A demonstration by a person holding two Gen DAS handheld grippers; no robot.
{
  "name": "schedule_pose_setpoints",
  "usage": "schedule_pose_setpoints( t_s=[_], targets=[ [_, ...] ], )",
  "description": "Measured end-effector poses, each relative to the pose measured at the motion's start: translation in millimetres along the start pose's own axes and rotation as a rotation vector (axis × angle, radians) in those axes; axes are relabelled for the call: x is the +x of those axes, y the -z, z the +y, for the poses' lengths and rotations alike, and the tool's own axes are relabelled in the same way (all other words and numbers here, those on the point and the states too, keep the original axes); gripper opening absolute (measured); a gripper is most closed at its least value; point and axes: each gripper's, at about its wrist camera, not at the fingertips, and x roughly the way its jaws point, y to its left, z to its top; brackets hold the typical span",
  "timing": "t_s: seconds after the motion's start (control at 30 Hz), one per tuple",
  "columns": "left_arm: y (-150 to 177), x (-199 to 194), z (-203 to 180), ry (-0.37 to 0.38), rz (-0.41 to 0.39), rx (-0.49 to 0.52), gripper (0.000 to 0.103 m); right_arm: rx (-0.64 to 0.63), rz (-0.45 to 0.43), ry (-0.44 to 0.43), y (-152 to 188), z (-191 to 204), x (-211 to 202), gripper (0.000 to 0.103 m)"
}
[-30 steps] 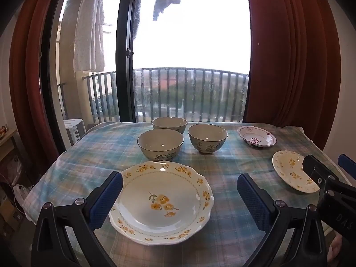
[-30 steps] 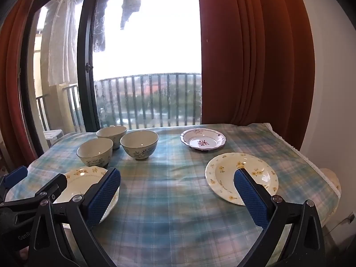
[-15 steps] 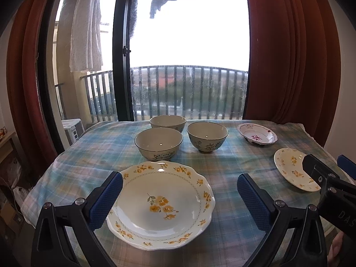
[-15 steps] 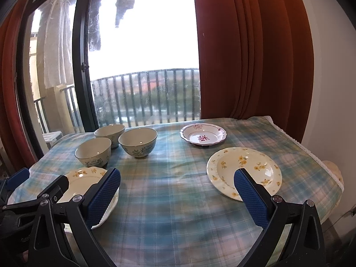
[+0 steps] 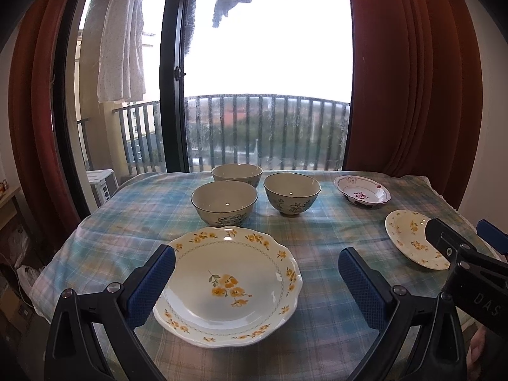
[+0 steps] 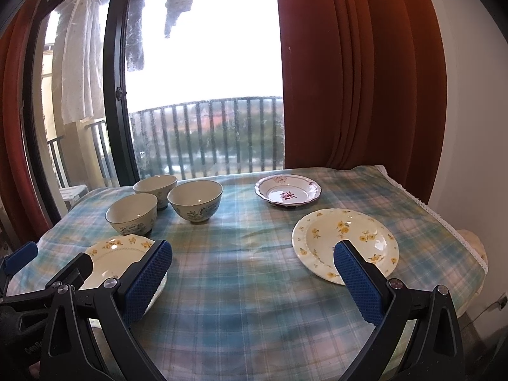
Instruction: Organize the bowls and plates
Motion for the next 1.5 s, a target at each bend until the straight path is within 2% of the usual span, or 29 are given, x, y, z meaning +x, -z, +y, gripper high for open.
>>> schedule_pose_setpoints(
  t_s=[0.5, 1.0, 1.33, 1.5],
  targets=[
    [1, -3, -3, 0.013, 0.003, 0.015, 0.103, 0.020, -0.003, 0.003, 7, -4, -6, 0.103],
    [-1, -12, 0, 0.010, -0.031, 0.014, 0.103, 0.018, -0.017, -0.010, 4, -2, -12, 0.103],
    [3, 11, 14, -0.009, 0.030, -0.038, 0.103, 0.012, 0.016, -0.044, 2, 8, 2, 0.103],
    [6, 29, 20, -0.024, 0.048, -0.018, 0.103, -0.034, 0.041, -0.078, 4, 25, 16, 0.103]
  ],
)
